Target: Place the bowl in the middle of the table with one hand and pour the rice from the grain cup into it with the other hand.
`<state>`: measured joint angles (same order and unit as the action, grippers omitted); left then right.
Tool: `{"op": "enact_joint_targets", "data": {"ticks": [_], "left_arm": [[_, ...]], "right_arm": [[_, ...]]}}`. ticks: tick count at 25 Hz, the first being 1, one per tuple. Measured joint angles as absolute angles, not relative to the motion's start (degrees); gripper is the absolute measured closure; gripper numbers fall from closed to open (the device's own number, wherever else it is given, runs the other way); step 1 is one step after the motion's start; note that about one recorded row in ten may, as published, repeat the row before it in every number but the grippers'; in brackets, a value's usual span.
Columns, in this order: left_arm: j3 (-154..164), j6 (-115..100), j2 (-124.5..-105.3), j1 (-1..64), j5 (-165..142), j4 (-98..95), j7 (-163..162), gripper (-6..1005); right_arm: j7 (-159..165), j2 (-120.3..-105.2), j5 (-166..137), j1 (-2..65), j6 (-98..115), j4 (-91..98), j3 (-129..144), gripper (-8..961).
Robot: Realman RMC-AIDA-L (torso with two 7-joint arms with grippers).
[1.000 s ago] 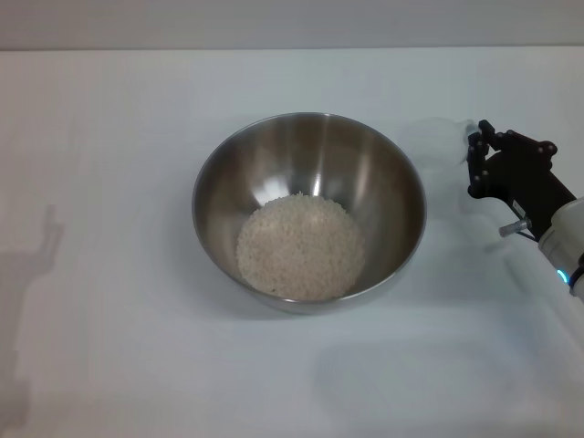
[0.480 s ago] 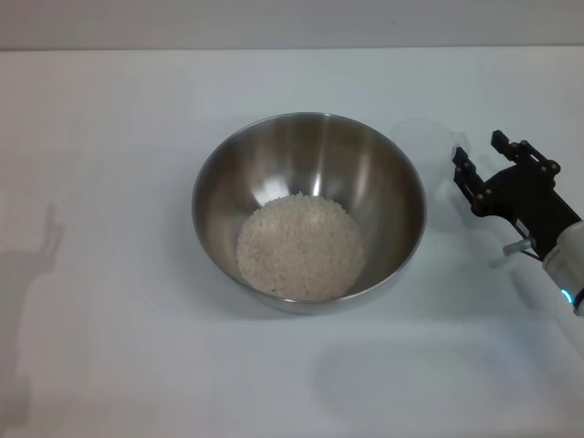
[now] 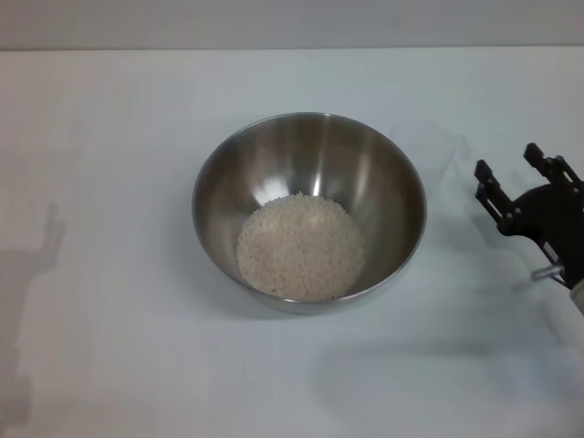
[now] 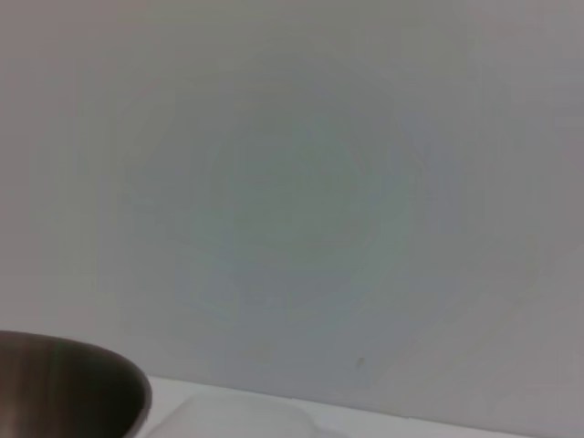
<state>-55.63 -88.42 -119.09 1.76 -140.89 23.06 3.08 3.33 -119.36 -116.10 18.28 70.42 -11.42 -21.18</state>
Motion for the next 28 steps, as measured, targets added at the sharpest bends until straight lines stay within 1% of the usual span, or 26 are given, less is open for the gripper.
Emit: {"op": "enact_joint_targets", "data": {"ticks": [1,11,20,28], "left_arm": [[-55.63,-88.42,-119.09,1.76,-140.89,23.03,3.08,216],[-55.63,-87.43,-119.09,1.77,-140.89,22.87,2.22,216],[-55.63,-87.07,-119.09,1.89,-140.89,21.49,0.86,216],[-55.74,-86.04,-119.09,1.68,-140.84,20.57,0.00,216]], "right_arm": [[3.33,-119.35,-116.10,17.51,71.64,-11.51,-21.18,287],[3.31,-119.50,-115.51,9.68,90.16,-11.92,-21.90,111],[3.01,-119.50,-115.17,7.15,101.88,-11.59,-22.35,115],[2.96,-119.71,-111.23,6.79,103.48,-12.93,-23.94,116]]}}
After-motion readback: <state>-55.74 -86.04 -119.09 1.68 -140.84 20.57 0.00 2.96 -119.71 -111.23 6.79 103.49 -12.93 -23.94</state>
